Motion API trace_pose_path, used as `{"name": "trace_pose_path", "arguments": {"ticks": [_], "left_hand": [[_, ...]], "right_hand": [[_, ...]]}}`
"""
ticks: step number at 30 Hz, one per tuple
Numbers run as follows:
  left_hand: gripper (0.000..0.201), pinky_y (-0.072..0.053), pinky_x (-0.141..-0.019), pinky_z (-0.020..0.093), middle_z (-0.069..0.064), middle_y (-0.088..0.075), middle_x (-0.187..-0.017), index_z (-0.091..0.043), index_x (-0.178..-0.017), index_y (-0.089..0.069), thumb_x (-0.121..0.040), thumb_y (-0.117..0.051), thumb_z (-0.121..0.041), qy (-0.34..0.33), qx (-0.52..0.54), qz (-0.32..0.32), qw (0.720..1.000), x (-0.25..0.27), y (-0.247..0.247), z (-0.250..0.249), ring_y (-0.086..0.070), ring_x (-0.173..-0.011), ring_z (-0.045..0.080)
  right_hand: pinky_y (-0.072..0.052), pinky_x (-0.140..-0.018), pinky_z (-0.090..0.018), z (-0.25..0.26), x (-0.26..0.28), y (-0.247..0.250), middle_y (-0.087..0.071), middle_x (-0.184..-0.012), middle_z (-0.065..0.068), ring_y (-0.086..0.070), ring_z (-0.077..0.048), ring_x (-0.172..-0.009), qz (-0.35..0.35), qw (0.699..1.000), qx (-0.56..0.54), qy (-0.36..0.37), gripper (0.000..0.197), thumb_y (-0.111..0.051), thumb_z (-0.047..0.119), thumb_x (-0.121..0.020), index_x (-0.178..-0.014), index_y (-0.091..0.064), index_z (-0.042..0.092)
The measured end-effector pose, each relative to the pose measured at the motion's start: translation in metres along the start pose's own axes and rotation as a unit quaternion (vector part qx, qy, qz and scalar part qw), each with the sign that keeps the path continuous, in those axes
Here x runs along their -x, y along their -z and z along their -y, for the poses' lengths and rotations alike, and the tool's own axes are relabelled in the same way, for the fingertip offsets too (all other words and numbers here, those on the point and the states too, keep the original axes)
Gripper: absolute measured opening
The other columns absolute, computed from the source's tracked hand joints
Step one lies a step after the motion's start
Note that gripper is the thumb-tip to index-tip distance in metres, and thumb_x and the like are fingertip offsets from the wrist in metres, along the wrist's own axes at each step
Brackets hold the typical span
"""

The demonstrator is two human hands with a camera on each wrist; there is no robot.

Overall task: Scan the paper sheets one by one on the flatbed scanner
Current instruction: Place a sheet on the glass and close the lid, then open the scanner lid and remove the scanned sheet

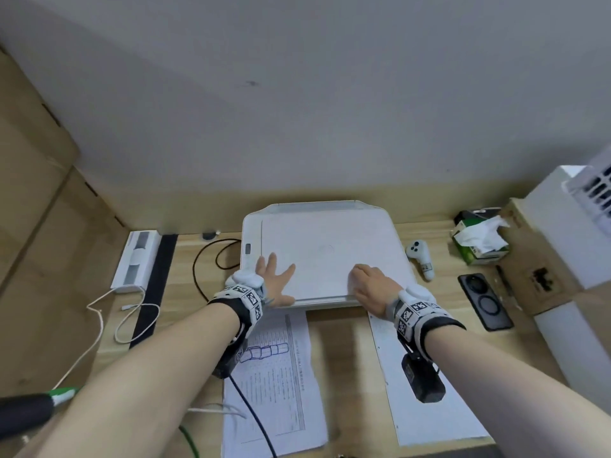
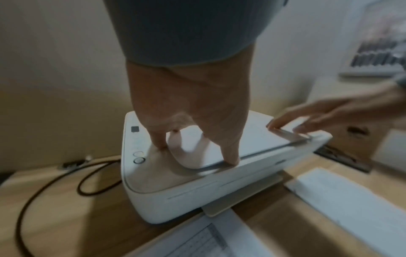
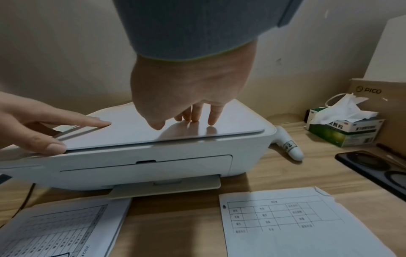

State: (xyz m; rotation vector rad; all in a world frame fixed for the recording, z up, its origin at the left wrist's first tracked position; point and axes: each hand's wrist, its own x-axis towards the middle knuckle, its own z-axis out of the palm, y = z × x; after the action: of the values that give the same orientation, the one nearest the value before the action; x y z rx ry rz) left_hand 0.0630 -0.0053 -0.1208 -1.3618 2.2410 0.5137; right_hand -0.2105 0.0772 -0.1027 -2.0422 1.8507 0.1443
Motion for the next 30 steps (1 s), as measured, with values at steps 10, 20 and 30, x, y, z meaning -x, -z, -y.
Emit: {"name": "trace_pose_path", "arguments": {"ticks": [10,20,30], "left_hand": [[0.049,-0.052,-0.075,0.039,0.003,-0.057,-0.128,-0.018,-0.125,-0.048,-0.092,-0.044,-0.054,-0.227,-0.198,-0.207,0.931,0.039,0.06,0.01,-0.054,-0.11,0.024],[0.072,-0.045,-0.067,0.033,0.005,-0.066,-0.085,-0.019,-0.078,-0.06,-0.084,-0.028,-0.082,0.059,0.011,-0.284,0.957,0.036,0.175,0.034,-0.061,-0.081,0.029],[0.061,-0.049,-0.086,0.041,0.008,-0.061,-0.11,-0.013,-0.114,-0.048,-0.082,-0.058,-0.063,0.105,0.485,-0.358,0.791,-0.033,0.19,0.027,-0.06,-0.1,0.03]], "right_hand": [[-0.047,-0.077,-0.038,0.021,0.003,0.051,-0.048,-0.129,0.0,-0.058,-0.025,-0.111,-0.072,0.994,0.077,-0.027,0.04,-0.032,0.048,-0.104,-0.134,-0.049,0.027],[-0.047,-0.07,-0.04,0.038,-0.041,0.166,-0.057,-0.105,-0.004,-0.062,-0.032,-0.093,-0.314,0.948,0.027,-0.04,0.036,-0.028,0.043,-0.105,-0.102,-0.055,0.02],[-0.047,-0.095,-0.044,0.025,-0.115,0.171,-0.043,-0.139,-0.012,-0.045,-0.032,-0.119,-0.335,0.94,-0.056,0.015,0.054,-0.044,0.027,-0.101,-0.15,-0.031,0.008]]}}
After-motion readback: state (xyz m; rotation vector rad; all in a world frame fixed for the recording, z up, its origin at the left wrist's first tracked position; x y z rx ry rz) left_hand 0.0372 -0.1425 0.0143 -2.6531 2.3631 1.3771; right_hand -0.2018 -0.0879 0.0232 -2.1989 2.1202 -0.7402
